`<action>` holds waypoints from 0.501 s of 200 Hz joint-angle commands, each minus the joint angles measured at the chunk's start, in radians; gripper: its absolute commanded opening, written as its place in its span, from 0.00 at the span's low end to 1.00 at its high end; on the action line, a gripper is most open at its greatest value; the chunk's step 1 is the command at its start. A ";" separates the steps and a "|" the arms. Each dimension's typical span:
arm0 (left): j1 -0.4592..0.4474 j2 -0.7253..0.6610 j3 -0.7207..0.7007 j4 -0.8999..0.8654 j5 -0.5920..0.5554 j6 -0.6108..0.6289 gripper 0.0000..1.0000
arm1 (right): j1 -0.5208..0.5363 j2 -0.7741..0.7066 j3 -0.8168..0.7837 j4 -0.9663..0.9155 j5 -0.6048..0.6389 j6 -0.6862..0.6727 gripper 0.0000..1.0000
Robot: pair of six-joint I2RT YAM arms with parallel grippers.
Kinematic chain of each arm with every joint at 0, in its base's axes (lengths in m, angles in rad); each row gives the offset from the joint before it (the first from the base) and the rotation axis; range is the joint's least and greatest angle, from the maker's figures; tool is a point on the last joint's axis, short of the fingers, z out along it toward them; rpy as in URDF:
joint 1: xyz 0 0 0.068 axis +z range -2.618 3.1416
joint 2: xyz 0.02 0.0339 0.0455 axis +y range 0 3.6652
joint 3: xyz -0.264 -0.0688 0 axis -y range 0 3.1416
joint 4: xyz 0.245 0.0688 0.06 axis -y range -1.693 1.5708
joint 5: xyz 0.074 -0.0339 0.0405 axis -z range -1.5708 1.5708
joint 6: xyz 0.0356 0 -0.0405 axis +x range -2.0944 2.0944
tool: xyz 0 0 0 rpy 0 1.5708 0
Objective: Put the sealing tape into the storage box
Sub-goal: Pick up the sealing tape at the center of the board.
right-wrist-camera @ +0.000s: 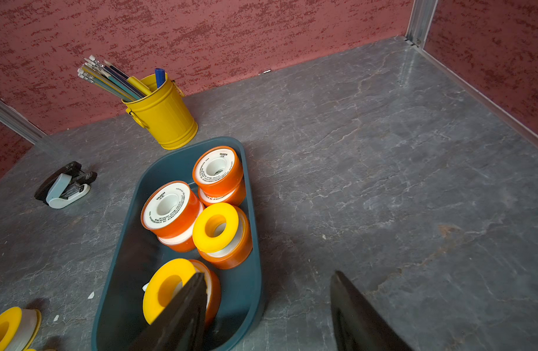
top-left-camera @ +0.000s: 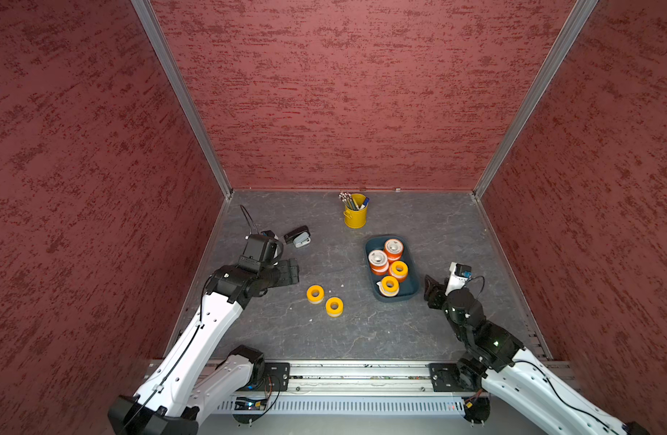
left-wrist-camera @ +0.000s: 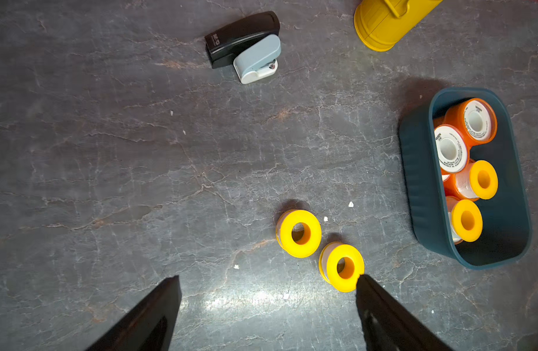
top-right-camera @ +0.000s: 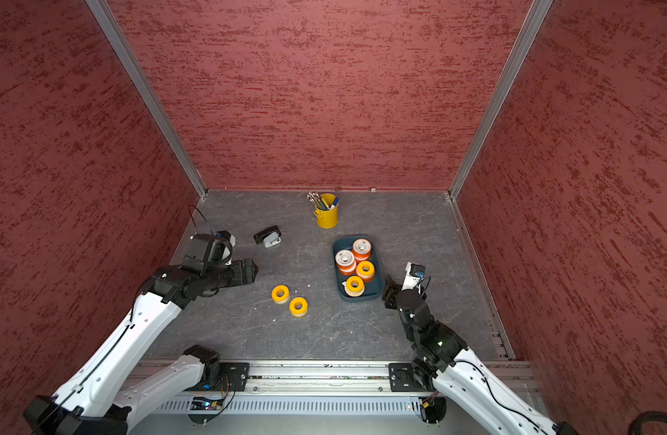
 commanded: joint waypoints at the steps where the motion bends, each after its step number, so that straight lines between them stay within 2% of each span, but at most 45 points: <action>1: -0.031 0.045 -0.003 0.043 0.020 -0.062 0.92 | -0.005 0.003 -0.015 0.011 0.008 0.001 0.66; 40: -0.172 0.175 -0.014 0.128 -0.092 -0.120 0.94 | -0.005 0.024 -0.015 0.025 -0.002 -0.007 0.66; 100: -0.224 0.423 -0.033 0.287 -0.075 -0.156 0.95 | -0.005 0.037 -0.015 0.038 -0.016 -0.014 0.67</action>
